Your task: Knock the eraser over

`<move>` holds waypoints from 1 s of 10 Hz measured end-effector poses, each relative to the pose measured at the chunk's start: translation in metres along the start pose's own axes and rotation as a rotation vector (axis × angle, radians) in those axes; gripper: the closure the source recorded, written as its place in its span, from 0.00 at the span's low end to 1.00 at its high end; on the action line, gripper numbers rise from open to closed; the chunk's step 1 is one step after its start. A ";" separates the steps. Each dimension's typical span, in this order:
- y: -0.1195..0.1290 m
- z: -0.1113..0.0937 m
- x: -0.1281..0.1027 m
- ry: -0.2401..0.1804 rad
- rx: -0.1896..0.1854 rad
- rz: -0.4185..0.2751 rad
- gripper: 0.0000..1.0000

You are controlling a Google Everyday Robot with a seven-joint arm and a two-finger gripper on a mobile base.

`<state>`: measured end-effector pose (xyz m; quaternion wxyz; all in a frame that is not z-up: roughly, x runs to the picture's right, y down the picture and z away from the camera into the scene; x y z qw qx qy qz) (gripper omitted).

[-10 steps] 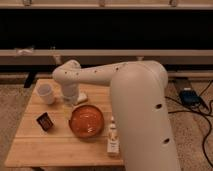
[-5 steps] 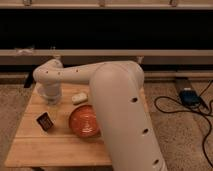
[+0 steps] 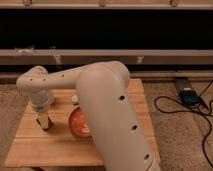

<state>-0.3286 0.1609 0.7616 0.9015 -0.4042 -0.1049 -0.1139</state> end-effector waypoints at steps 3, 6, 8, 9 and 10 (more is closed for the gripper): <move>0.009 0.008 -0.013 0.022 -0.011 -0.055 0.33; 0.020 0.008 -0.006 0.048 -0.019 -0.067 0.33; 0.031 0.001 0.012 0.059 -0.019 -0.052 0.33; 0.035 -0.004 0.019 0.053 -0.016 -0.041 0.33; 0.038 -0.007 0.024 0.043 -0.014 -0.034 0.33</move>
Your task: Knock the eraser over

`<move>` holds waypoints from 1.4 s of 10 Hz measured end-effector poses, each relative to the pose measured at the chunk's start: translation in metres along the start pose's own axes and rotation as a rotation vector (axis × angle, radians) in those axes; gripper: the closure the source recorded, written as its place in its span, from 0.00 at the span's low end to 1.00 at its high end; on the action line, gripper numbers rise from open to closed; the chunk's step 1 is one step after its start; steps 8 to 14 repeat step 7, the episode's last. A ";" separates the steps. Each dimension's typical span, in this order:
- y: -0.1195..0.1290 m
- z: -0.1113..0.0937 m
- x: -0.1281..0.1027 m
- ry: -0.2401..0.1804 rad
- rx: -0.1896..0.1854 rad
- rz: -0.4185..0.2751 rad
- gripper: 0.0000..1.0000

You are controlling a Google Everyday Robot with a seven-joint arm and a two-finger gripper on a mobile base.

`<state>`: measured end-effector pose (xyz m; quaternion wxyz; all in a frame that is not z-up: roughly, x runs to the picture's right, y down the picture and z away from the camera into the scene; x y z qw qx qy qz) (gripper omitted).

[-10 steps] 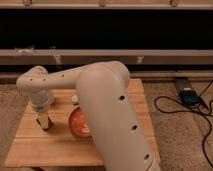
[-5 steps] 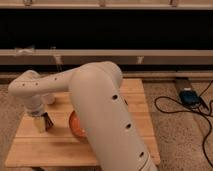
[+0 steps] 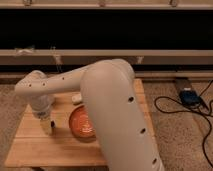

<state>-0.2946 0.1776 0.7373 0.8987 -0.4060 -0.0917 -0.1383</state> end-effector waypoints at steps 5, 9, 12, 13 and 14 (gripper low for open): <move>-0.001 -0.018 0.048 -0.076 0.026 0.106 0.33; -0.001 -0.019 0.046 -0.080 0.026 0.106 0.33; -0.001 -0.019 0.046 -0.080 0.026 0.106 0.33; -0.001 -0.019 0.046 -0.080 0.026 0.106 0.33; -0.001 -0.019 0.046 -0.080 0.026 0.106 0.33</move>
